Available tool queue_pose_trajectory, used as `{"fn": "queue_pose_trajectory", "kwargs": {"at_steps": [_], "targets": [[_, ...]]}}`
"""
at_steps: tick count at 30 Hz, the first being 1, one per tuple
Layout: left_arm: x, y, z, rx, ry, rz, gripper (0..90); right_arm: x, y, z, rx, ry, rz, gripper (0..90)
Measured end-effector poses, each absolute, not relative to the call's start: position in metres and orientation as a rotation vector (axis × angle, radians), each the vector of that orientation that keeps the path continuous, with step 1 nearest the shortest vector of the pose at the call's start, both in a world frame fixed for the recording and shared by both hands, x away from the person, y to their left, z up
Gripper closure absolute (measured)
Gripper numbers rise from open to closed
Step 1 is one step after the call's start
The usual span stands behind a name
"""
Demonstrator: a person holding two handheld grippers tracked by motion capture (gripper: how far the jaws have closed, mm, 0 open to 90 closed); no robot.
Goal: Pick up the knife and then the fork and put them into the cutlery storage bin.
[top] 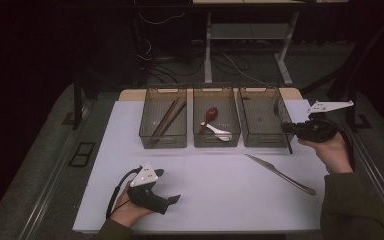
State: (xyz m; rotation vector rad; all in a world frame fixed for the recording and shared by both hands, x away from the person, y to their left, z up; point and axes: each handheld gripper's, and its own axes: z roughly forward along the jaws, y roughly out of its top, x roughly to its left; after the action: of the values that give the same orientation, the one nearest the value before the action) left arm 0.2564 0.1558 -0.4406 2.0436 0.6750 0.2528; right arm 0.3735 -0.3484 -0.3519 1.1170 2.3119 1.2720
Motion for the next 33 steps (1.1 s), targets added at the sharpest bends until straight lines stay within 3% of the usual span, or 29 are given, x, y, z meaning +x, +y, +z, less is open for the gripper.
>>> {"fn": "queue_pose_trajectory", "kwargs": {"at_steps": [20, 33], "targets": [[0.256, 0.156, -0.440, 2.032, 0.674, 0.260, 0.0, 0.399, -0.346, -0.336, 1.129, 2.129, 1.307, 83.9], [0.257, 0.156, -0.441, 2.036, 0.675, 0.255, 0.0, 0.412, -0.351, -0.350, 1.169, 2.066, 1.272, 83.8]]}}
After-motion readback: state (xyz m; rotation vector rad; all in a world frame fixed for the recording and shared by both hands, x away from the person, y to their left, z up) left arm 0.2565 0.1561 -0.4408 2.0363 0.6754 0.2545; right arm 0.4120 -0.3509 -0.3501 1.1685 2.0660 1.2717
